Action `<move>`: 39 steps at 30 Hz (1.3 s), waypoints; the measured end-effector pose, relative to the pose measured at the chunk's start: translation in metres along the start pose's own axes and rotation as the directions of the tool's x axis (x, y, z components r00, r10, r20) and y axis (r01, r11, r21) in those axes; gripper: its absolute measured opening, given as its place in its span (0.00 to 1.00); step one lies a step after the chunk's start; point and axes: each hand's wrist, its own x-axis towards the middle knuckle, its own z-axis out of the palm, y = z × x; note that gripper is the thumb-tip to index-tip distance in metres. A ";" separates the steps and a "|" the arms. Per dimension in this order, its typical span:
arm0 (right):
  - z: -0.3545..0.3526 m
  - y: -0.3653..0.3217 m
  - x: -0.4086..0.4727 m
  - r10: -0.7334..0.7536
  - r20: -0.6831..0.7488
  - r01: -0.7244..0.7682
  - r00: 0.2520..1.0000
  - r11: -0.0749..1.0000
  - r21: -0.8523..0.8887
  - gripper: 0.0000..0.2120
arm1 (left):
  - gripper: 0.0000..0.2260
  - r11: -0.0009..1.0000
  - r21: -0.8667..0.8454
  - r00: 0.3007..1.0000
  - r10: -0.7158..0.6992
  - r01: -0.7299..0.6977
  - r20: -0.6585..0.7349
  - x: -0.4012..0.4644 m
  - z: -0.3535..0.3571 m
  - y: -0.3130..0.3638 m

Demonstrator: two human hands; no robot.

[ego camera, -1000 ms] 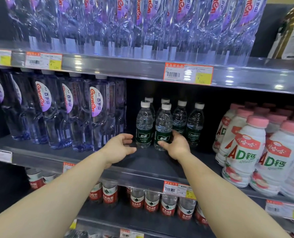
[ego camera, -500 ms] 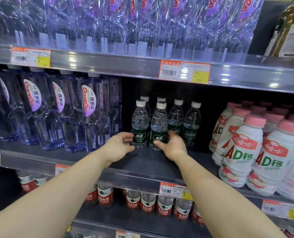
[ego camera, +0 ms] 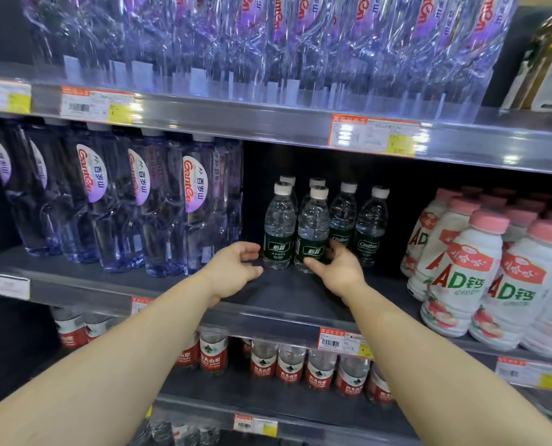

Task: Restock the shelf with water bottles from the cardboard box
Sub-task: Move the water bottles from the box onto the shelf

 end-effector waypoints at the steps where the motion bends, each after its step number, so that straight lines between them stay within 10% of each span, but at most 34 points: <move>1: -0.001 -0.001 -0.006 0.010 -0.014 -0.010 1.000 1.000 0.003 0.36 | 0.24 1.000 0.005 1.000 0.004 -0.004 0.008 -0.002 -0.001 0.000; 12: -0.046 -0.003 -0.088 0.012 -0.136 -0.039 0.991 0.979 -0.202 0.29 | 0.27 0.928 0.353 0.993 0.121 -0.116 0.009 -0.051 0.028 0.045; 18: -0.127 0.022 -0.183 -0.082 -0.137 0.040 0.987 0.957 -0.286 0.24 | 0.31 0.460 0.871 0.979 0.183 -0.171 0.095 -0.125 0.114 0.101; 25: -0.324 0.138 -0.337 -0.018 -0.253 -0.198 0.967 0.568 -0.799 0.28 | 0.31 0.386 0.790 0.874 0.308 -0.476 0.376 -0.237 0.322 0.187; 39: -0.604 0.350 -0.512 0.401 -0.602 -0.723 0.690 0.403 -0.561 0.30 | 0.30 0.277 0.411 0.494 0.410 -0.868 0.767 -0.347 0.708 0.314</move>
